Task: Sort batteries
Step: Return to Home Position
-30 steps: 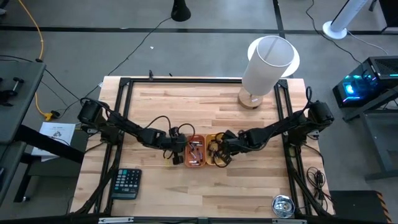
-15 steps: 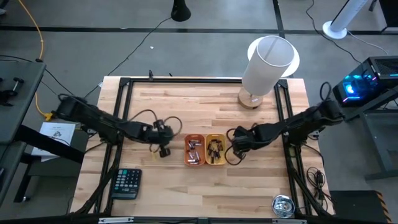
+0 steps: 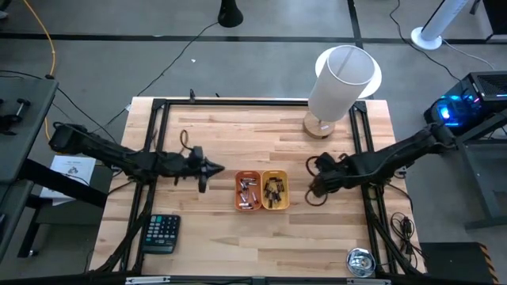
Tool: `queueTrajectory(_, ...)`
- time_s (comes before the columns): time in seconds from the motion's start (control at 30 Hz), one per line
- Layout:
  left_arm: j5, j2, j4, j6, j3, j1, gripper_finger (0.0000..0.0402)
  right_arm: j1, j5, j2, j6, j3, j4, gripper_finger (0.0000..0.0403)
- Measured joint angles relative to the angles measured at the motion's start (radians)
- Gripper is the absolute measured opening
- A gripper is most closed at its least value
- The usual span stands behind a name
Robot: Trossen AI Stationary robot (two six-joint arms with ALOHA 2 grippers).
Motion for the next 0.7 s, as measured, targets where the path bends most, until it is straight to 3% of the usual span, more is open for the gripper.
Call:
queueTrajectory(0.17, -0.010, -0.049, 0.146, -0.019, -0.074, 0.065, 0.0000, 0.011, 0.056, -0.136, 0.007, 0.000, -0.053, 0.0000)
queueTrajectory(0.43, -0.011, -0.135, 0.149, -0.009, -0.097, 0.185, 0.0000, 0.002, 0.154, -0.389, -0.055, -0.046, -0.035, 0.0000)
queueTrajectory(0.7, -0.012, -0.191, 0.049, -0.040, -0.097, 0.225, 0.0000, 0.018, 0.136, -0.664, -0.054, -0.316, 0.306, 0.0000)
